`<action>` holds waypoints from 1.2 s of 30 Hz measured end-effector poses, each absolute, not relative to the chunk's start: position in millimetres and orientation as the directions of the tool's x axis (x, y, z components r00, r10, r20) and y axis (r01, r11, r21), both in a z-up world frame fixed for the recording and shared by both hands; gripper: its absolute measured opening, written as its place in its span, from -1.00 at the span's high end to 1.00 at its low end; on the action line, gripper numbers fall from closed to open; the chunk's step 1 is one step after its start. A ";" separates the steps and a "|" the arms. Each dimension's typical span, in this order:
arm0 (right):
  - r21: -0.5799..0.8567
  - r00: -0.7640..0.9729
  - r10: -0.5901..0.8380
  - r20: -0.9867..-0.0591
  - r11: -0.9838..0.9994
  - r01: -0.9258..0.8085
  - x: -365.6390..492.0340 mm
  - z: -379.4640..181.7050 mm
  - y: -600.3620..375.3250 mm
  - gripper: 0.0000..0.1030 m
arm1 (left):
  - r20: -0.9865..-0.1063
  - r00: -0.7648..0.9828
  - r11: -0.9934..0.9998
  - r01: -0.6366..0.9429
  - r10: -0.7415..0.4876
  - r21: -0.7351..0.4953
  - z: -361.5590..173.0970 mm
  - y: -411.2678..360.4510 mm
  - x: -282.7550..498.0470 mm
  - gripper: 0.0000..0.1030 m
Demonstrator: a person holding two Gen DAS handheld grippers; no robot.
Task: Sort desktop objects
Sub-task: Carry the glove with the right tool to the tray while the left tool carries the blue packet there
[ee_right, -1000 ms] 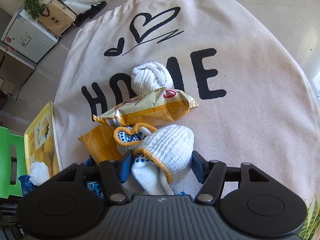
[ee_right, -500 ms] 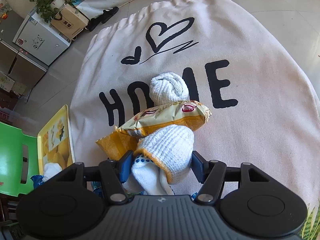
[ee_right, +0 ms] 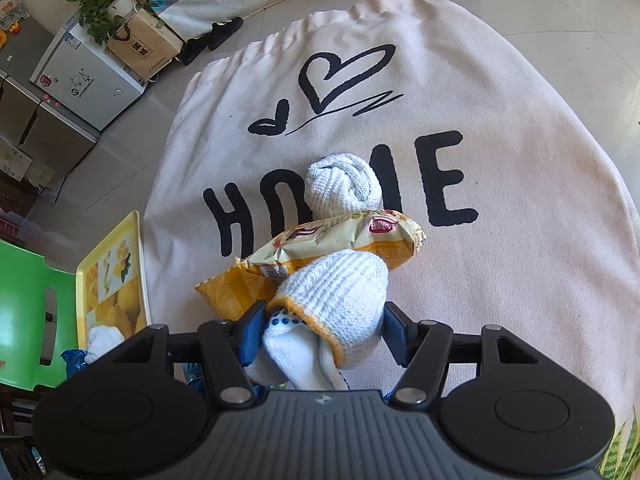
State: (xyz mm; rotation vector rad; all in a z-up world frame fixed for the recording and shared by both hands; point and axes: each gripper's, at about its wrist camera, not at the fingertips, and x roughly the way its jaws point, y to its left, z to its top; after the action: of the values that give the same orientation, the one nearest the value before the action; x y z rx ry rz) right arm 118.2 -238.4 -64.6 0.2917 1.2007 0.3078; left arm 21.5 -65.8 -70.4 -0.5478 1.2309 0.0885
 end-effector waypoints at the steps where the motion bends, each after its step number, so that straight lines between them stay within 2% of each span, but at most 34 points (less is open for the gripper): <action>1: 0.381 0.330 0.385 -0.862 0.921 -0.078 118.2 -64.5 -238.4 -0.19 | -0.909 0.349 0.867 -0.353 -0.226 -0.351 -68.3 -64.7 19.0 -0.40; 13: 0.414 0.347 0.424 -0.836 0.904 -0.106 117.9 -56.3 -230.8 -0.19 | -0.889 0.411 0.842 -0.391 -0.202 -0.372 -52.8 -42.5 25.7 -0.40; 24: 0.463 0.331 0.497 -0.802 0.868 -0.179 113.4 -51.3 -207.4 -0.19 | -0.877 0.471 0.774 -0.518 -0.097 -0.363 -40.5 17.1 32.8 -0.40; 36: 0.522 0.266 0.595 -0.758 0.799 -0.298 103.4 -49.2 -170.3 -0.19 | -0.859 0.510 0.703 -0.599 -0.035 -0.384 -26.3 79.8 42.0 -0.40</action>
State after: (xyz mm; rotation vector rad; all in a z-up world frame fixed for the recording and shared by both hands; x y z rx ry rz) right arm 103.4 -170.3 -49.2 0.3000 1.1538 0.6147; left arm 42.0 79.8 -26.3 -0.7357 0.9920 0.3789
